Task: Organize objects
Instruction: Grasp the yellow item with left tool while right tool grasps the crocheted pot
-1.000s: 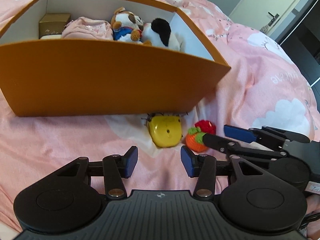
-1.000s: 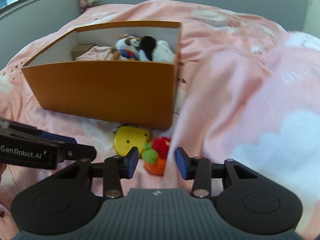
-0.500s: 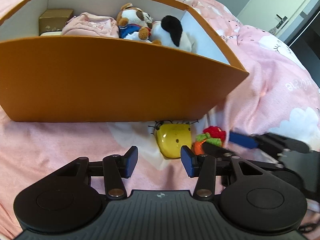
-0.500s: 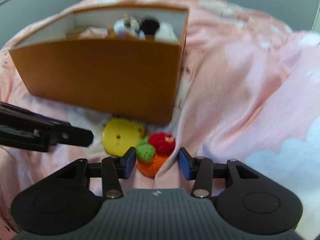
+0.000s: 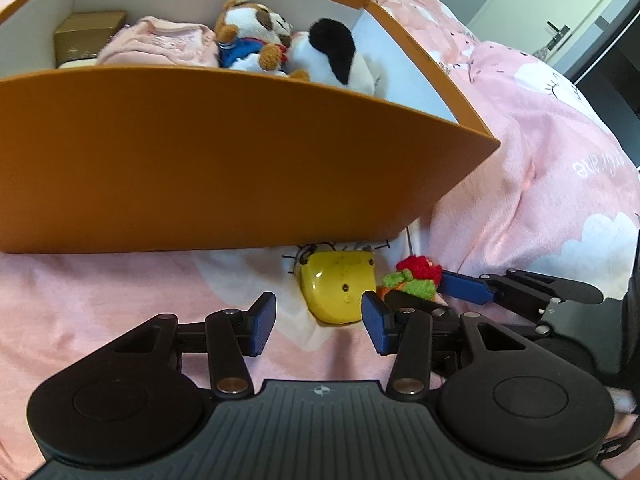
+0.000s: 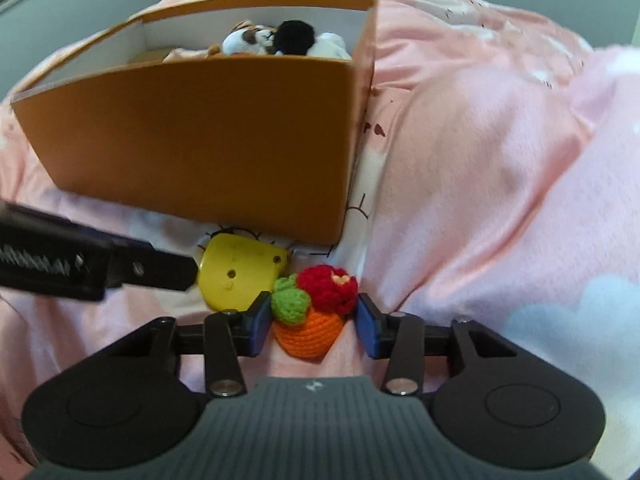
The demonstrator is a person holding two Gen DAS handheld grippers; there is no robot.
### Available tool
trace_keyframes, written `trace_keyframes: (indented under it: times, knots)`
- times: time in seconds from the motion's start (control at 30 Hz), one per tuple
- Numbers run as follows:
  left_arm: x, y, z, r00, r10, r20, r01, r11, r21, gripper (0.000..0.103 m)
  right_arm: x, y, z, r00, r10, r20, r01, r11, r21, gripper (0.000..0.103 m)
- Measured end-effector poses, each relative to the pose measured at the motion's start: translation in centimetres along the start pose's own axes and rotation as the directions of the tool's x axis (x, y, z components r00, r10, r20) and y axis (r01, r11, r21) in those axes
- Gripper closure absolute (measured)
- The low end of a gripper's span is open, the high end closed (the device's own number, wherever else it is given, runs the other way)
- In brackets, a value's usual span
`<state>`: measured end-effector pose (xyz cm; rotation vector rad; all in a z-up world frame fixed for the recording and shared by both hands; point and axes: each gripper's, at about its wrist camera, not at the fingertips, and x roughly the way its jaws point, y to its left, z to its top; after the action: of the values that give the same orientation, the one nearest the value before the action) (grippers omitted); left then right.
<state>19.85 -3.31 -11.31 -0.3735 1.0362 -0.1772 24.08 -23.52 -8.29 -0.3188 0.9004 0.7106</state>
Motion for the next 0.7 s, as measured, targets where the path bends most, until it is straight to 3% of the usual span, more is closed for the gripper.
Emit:
trace_keyframes:
  times: [0.17, 0.33, 0.7]
  knots:
    - [1.0, -0.4, 0.3, 1.0, 0.001, -0.021, -0.001, 1.0, 0.012, 0.041, -1.4, -2.7, -0.3, 0.999, 0.029, 0.045, -0.036, 0.985, 0.167, 0.059]
    - [2.1, -1.6, 0.4, 0.999, 0.029, -0.02, -0.027, 0.997, 0.067, 0.034, -1.6, -5.2, -0.5, 0.996, 0.074, 0.056, -0.088, 0.934, 0.345, 0.059]
    - [5.0, -3.1, 1.2, 0.995, 0.09, -0.033, -0.087, 0.994, 0.07, 0.035, -1.6, -7.0, -0.8, 0.989, 0.126, 0.072, -0.145, 0.887, 0.438, 0.059]
